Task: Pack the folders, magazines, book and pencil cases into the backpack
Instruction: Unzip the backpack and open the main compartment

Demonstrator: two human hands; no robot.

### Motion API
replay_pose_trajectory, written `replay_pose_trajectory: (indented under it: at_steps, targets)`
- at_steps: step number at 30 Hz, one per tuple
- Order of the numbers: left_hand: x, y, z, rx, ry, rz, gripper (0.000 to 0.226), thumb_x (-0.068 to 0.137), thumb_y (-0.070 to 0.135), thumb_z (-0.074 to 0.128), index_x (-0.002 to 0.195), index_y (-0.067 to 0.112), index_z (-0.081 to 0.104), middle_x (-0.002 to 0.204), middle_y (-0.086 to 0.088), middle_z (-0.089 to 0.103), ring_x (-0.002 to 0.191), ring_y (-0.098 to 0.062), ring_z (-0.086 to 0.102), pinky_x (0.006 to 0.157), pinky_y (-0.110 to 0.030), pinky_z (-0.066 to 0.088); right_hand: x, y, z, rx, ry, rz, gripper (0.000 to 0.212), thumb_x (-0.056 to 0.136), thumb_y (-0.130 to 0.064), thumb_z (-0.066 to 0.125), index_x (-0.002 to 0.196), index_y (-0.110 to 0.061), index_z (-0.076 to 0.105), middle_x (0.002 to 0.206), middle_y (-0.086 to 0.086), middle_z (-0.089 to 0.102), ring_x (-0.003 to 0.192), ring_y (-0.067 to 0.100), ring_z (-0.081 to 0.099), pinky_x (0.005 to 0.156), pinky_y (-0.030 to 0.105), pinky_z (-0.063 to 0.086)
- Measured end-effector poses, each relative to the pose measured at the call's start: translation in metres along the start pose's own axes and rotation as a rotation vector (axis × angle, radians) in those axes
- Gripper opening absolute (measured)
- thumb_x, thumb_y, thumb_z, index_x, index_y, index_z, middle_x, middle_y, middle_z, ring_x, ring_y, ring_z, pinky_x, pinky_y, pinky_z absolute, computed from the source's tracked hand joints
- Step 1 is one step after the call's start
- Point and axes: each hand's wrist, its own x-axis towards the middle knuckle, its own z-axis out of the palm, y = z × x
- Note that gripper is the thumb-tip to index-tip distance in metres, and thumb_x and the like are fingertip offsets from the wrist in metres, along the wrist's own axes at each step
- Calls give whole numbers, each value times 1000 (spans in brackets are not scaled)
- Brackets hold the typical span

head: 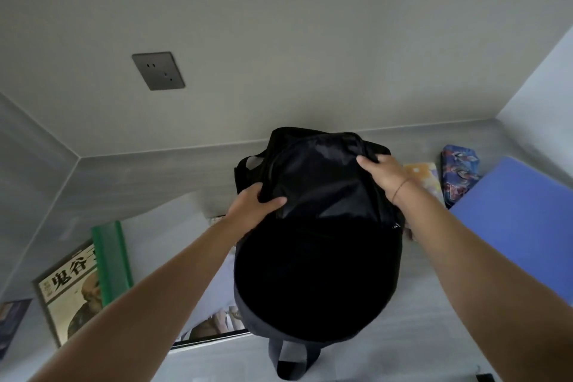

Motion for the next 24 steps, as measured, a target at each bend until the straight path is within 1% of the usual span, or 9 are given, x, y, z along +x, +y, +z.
replay_pose_trajectory:
  at_steps: [4, 8, 13, 15, 17, 19, 21, 23, 24]
  targets:
    - [21, 13, 20, -312, 39, -114, 30, 87, 37, 63, 101, 11, 66, 101, -6, 69, 98, -26, 66, 84, -34, 52, 22, -8, -13, 42, -46, 56, 33, 89, -26, 62, 112, -3, 65, 109, 13, 66, 99, 28, 62, 95, 40, 49]
    - [35, 18, 22, -514, 109, -278, 23, 88, 37, 62, 92, 15, 68, 97, -7, 67, 95, -28, 64, 92, -42, 52, 28, 12, -32, -313, 62, 26, 36, 79, -40, 69, 88, -6, 64, 91, 13, 65, 92, 29, 62, 84, 38, 48]
    - [47, 27, 22, -620, 243, -403, 25, 87, 34, 65, 69, 18, 58, 78, -4, 58, 86, -29, 60, 87, -41, 53, -11, 68, -34, -462, 75, 12, 77, 57, -75, 61, 110, -19, 60, 111, 4, 60, 105, 24, 57, 92, 45, 49]
    - [50, 31, 23, -527, 253, -371, 29, 90, 36, 59, 70, 15, 59, 75, -4, 56, 77, -26, 57, 80, -37, 51, -22, 87, -36, -532, 101, 18, 71, 64, -74, 52, 105, -17, 62, 112, 7, 59, 109, 31, 56, 89, 45, 49]
    - [51, 31, 21, -338, 271, -297, 34, 94, 39, 52, 79, 10, 62, 72, -3, 54, 72, -23, 54, 73, -33, 46, -22, 92, -42, -363, 144, 76, 62, 79, -62, 53, 99, -5, 64, 101, 18, 63, 106, 39, 58, 83, 41, 48]
    - [53, 29, 21, -147, 276, -215, 37, 95, 41, 47, 75, 12, 59, 67, -2, 53, 67, -21, 53, 65, -30, 40, -14, 90, -48, -123, 219, 123, 61, 86, -53, 53, 105, 5, 63, 105, 28, 64, 103, 42, 59, 90, 47, 49]
    - [53, 26, 23, -6, 301, -167, 42, 94, 46, 47, 64, 16, 54, 65, -2, 54, 69, -24, 56, 61, -29, 39, -5, 85, -48, -60, 295, 172, 58, 87, -53, 51, 114, -3, 62, 111, 25, 64, 106, 40, 57, 96, 47, 46]
    - [51, 26, 27, 147, 378, -159, 39, 90, 52, 50, 71, 18, 55, 77, -4, 61, 80, -27, 59, 65, -32, 43, 6, 85, -46, -128, 338, 241, 54, 86, -55, 51, 118, -12, 63, 118, 20, 61, 113, 40, 53, 100, 47, 42]
    - [52, 24, 30, 222, 425, -168, 37, 87, 55, 53, 86, 19, 58, 95, -6, 62, 93, -29, 58, 75, -36, 45, 10, 86, -43, -166, 330, 292, 54, 86, -55, 50, 117, -12, 62, 121, 20, 60, 115, 40, 51, 101, 47, 41]
